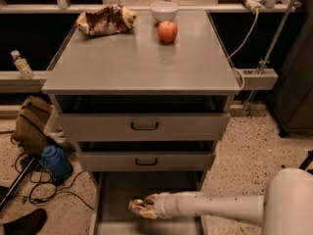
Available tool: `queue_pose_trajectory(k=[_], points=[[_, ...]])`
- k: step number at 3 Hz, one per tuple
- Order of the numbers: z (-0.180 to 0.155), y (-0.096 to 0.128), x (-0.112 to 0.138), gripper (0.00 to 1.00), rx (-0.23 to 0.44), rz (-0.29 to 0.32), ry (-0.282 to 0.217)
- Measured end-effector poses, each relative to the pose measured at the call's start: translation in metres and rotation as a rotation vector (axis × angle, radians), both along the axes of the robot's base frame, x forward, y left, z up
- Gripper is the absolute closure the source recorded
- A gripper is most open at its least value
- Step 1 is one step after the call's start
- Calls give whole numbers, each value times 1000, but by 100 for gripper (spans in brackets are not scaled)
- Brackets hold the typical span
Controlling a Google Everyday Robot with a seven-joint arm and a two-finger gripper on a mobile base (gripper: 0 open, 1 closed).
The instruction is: Pick orange can from bottom drawer and place on counter
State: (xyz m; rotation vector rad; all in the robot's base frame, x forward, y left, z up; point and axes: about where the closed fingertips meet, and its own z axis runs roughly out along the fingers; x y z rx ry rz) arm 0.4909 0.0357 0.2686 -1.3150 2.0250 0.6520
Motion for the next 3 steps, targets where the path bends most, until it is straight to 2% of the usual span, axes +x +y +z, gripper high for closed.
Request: queue_pose_trajectory(k=[2, 3], points=[[76, 20, -14, 100, -90, 71, -71], [104, 35, -14, 100, -109, 118, -111]])
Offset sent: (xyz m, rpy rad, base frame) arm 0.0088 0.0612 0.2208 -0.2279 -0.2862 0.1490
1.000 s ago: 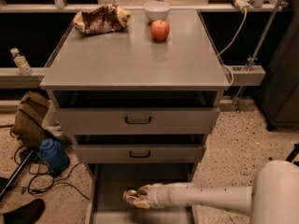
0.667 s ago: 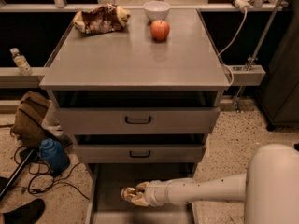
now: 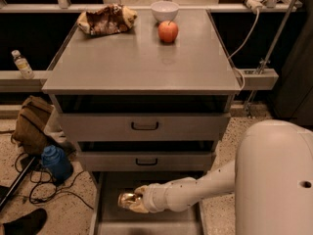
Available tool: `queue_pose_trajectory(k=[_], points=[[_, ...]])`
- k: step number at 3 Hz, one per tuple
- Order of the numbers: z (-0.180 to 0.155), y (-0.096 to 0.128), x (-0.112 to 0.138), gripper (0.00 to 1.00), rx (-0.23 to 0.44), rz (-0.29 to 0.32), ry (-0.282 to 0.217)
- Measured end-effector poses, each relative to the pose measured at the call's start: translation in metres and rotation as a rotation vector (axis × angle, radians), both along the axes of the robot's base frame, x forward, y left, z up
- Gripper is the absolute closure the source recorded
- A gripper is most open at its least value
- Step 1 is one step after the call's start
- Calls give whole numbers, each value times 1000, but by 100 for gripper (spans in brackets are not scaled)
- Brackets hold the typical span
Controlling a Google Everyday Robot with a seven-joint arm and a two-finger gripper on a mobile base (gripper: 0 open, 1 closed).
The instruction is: Pick orange can from bottom drawer and place on counter
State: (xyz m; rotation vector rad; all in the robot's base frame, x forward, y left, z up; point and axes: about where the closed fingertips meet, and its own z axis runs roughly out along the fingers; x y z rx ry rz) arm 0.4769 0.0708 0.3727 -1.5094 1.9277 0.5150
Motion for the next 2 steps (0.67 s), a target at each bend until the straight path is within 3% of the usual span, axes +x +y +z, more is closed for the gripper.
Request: queue_pose_trajectory(k=[2], points=[[-3, 3, -1, 100, 27, 1, 7]])
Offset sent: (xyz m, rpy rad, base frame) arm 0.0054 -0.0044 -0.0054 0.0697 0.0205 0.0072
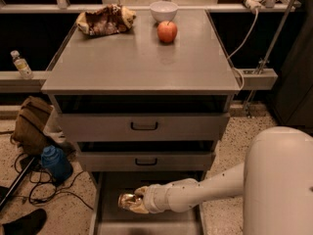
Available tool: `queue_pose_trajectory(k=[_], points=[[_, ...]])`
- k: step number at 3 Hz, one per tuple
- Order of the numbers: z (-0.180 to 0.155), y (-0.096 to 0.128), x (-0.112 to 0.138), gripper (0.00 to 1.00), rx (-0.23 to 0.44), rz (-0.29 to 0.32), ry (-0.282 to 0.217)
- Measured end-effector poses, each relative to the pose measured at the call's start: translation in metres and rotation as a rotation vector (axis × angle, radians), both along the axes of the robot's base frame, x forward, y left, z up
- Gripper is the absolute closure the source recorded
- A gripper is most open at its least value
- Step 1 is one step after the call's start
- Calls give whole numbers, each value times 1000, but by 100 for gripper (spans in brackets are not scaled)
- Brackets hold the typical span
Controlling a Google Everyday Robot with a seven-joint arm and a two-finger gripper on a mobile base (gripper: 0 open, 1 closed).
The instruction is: Pick orange can from bottom drawer and place on counter
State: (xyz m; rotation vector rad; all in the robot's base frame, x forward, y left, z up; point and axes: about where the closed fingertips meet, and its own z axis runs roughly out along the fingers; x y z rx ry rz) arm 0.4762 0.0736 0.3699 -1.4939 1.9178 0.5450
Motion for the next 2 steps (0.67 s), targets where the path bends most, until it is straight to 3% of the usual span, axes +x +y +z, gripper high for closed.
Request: queue_pose_trajectory(k=[1, 2], points=[[21, 2, -5, 100, 23, 53, -64], [104, 0, -14, 100, 59, 115, -247]])
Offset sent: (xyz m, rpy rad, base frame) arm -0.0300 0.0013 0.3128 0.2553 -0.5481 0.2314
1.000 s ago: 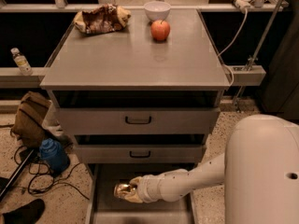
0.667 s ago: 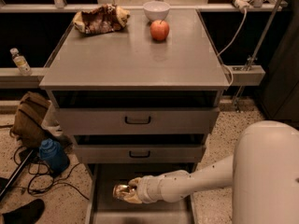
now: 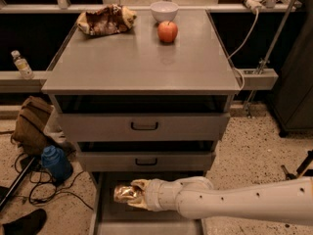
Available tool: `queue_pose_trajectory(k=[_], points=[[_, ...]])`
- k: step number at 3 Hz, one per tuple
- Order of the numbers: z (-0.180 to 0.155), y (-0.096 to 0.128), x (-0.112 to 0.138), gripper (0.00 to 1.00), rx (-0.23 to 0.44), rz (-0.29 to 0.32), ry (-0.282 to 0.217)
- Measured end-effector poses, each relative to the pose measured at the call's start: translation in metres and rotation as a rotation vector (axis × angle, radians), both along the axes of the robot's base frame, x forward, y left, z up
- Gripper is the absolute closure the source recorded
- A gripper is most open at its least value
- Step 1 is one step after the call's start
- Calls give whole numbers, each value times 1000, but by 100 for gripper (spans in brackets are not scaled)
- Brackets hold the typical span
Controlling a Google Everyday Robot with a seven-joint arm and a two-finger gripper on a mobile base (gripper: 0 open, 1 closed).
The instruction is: Pick orange can from bottom drawer and place on counter
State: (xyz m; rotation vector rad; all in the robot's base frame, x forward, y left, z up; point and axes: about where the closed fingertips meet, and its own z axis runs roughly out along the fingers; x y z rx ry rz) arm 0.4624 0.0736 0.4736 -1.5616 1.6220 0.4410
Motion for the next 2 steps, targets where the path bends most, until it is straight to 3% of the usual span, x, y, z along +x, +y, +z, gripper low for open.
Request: queue_pose_trajectory(k=[1, 2], points=[[51, 6, -18, 100, 62, 38, -144], [78, 6, -17, 100, 102, 15, -180]])
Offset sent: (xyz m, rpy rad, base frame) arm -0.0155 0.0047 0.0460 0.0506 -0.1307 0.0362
